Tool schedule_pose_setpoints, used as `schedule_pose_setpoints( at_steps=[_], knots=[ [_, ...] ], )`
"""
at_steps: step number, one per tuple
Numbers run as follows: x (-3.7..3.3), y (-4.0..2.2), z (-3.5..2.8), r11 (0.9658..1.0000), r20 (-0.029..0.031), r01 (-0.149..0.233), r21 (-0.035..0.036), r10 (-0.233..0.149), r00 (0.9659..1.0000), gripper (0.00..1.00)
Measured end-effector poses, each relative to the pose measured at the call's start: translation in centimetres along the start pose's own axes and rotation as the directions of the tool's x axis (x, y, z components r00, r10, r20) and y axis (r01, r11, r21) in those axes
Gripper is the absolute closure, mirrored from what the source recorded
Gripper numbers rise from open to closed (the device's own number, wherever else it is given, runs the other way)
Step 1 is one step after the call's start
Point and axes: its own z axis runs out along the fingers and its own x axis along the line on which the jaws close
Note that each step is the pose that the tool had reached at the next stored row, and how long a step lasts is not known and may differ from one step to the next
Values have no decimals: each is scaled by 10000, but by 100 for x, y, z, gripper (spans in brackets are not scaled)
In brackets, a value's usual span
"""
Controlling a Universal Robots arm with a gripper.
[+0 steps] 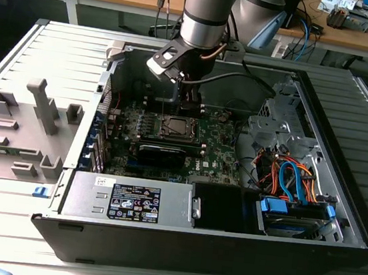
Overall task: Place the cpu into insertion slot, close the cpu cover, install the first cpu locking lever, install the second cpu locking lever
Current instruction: 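Install the first cpu locking lever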
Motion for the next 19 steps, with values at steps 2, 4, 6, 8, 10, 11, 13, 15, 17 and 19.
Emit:
schedule_pose_setpoints(
  at_steps=[2,4,6,8,10,11,13,15,17,19],
  knots=[
    [0,0,0,10000,2,44,-2,-44,10000,89],
    [0,0,0,9999,4,107,-5,-107,9999,89],
    [0,0,0,9999,7,171,-8,-171,9999,89],
    [0,0,0,9998,9,218,-10,-218,9998,89],
    [0,0,0,9996,12,286,-13,-286,9996,89],
    [0,0,0,9995,14,318,-15,-318,9995,89],
    [0,0,0,9992,17,395,-18,-395,9992,89],
    [0,0,0,9991,18,426,-20,-426,9991,89],
    [0,0,0,9989,20,469,-21,-469,9989,89],
    [0,0,0,9987,23,515,-24,-515,9987,89]
  ],
)
